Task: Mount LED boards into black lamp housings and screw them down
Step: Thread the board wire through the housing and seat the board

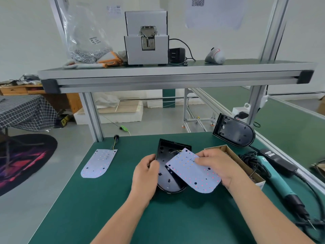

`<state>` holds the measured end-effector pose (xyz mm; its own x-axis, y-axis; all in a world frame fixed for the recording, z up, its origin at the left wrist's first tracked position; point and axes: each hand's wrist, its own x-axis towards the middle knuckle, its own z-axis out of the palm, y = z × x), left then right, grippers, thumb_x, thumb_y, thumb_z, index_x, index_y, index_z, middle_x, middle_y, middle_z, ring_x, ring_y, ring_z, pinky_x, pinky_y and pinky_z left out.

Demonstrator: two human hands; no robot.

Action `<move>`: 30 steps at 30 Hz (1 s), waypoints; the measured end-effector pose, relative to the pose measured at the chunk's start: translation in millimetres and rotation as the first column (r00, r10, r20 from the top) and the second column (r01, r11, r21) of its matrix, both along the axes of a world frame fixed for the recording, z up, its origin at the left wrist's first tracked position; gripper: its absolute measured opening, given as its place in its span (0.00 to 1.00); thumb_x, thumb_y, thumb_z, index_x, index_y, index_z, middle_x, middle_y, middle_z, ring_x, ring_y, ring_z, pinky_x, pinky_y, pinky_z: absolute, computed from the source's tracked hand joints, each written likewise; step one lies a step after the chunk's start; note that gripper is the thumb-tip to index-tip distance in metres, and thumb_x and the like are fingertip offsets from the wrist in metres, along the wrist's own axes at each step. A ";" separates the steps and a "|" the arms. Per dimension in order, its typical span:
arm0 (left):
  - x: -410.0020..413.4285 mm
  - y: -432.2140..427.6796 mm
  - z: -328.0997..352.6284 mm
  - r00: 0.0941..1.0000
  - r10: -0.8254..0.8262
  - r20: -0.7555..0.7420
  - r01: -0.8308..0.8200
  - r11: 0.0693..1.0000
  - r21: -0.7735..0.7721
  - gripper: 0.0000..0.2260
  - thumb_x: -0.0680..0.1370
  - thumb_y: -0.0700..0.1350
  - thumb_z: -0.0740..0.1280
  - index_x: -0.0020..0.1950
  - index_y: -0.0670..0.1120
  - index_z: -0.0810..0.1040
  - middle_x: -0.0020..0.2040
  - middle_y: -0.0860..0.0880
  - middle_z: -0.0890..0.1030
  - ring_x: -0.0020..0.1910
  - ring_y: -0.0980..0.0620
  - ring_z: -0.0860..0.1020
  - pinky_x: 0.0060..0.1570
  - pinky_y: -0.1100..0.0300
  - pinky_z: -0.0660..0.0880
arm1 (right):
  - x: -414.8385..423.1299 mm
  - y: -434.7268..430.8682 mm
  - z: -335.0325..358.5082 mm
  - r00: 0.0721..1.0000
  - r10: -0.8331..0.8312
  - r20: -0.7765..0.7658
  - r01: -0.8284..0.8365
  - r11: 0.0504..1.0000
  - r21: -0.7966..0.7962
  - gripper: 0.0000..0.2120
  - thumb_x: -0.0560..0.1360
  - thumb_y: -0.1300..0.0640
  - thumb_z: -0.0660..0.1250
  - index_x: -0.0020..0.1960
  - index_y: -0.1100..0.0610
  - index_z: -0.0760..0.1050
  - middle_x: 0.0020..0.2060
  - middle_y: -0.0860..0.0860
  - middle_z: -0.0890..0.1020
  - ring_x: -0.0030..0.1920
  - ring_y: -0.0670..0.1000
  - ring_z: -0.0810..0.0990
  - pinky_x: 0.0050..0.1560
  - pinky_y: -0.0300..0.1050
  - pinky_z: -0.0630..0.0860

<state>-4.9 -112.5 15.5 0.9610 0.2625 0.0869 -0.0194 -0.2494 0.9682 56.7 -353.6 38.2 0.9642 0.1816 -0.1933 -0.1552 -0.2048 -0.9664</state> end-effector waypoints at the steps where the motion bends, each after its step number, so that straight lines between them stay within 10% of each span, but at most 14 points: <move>1: -0.2 -2.6 -1.0 1.000 0.006 0.000 -0.006 1.000 -0.024 0.09 0.77 0.44 0.58 0.46 0.46 0.78 0.35 0.53 0.74 0.36 0.54 0.68 0.41 0.56 0.67 | -3.1 1.3 -2.6 0.999 -0.035 -0.032 0.038 0.995 0.087 0.03 0.80 0.66 0.70 0.51 0.64 0.83 0.44 0.62 0.88 0.38 0.57 0.86 0.40 0.49 0.81; 8: -2.7 -6.2 -3.7 0.996 -0.060 -0.062 0.059 0.998 -0.018 0.18 0.78 0.49 0.66 0.67 0.53 0.81 0.51 0.62 0.86 0.49 0.61 0.82 0.61 0.56 0.77 | -21.7 17.2 -13.8 0.978 -0.161 -0.130 0.201 0.885 0.419 0.04 0.80 0.68 0.69 0.54 0.68 0.80 0.42 0.62 0.88 0.35 0.57 0.87 0.30 0.46 0.81; 12: -3.1 -7.7 -2.5 0.984 -0.154 -0.090 0.154 0.988 -0.006 0.26 0.72 0.53 0.64 0.71 0.58 0.78 0.46 0.60 0.83 0.29 0.62 0.73 0.42 0.58 0.72 | -23.4 17.8 -10.8 0.986 -0.165 0.028 0.152 0.953 0.262 0.24 0.77 0.71 0.71 0.71 0.59 0.73 0.40 0.52 0.85 0.36 0.50 0.84 0.37 0.46 0.79; 15: -2.2 -10.3 -5.2 0.970 -0.241 -0.025 0.243 0.968 0.066 0.21 0.73 0.48 0.60 0.61 0.63 0.83 0.39 0.50 0.78 0.33 0.53 0.66 0.40 0.56 0.68 | -24.3 17.9 -8.2 0.996 -0.037 0.085 0.025 0.990 0.139 0.39 0.77 0.72 0.70 0.82 0.49 0.62 0.47 0.53 0.86 0.46 0.54 0.87 0.49 0.53 0.82; 23: -1.4 -2.4 -2.6 0.920 -0.392 0.010 0.391 0.919 0.040 0.19 0.76 0.43 0.61 0.62 0.56 0.84 0.42 0.42 0.76 0.35 0.49 0.63 0.32 0.62 0.63 | -29.3 12.0 -1.6 0.983 -0.011 0.183 -0.008 0.995 0.104 0.34 0.76 0.72 0.70 0.77 0.51 0.68 0.57 0.57 0.84 0.58 0.59 0.85 0.64 0.62 0.80; 26: -3.7 -3.0 -0.6 0.900 -0.436 0.007 0.436 0.900 0.018 0.17 0.75 0.43 0.62 0.58 0.52 0.85 0.46 0.47 0.84 0.38 0.54 0.74 0.39 0.66 0.72 | -29.8 14.8 -1.1 0.962 -0.029 0.270 0.012 0.998 0.065 0.36 0.70 0.62 0.73 0.75 0.47 0.69 0.53 0.53 0.85 0.54 0.56 0.86 0.58 0.58 0.81; 30: -2.4 -1.6 -2.0 0.909 -0.417 0.005 0.416 0.908 0.046 0.17 0.75 0.43 0.63 0.59 0.50 0.84 0.53 0.40 0.85 0.48 0.51 0.78 0.57 0.46 0.78 | -30.3 14.3 2.6 0.925 0.063 0.375 -0.004 0.988 -0.157 0.35 0.76 0.62 0.73 0.77 0.41 0.65 0.54 0.46 0.84 0.54 0.50 0.85 0.58 0.54 0.81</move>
